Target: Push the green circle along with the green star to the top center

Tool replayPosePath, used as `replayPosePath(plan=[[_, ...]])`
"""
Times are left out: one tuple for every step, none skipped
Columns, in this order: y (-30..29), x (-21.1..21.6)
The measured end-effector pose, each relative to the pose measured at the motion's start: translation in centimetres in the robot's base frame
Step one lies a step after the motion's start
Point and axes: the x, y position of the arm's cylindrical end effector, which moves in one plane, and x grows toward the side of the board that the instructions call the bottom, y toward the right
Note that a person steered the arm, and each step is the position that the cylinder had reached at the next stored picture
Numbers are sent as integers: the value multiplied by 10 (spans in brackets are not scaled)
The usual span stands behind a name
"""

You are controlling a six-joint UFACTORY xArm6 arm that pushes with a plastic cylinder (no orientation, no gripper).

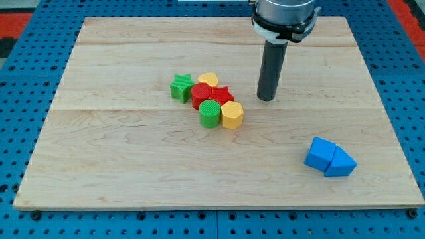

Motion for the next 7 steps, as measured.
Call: replayPosePath(plan=[[-49,32],[-93,22],[-53,77],[-78,77],[-140,54],[-164,9],[-179,39]])
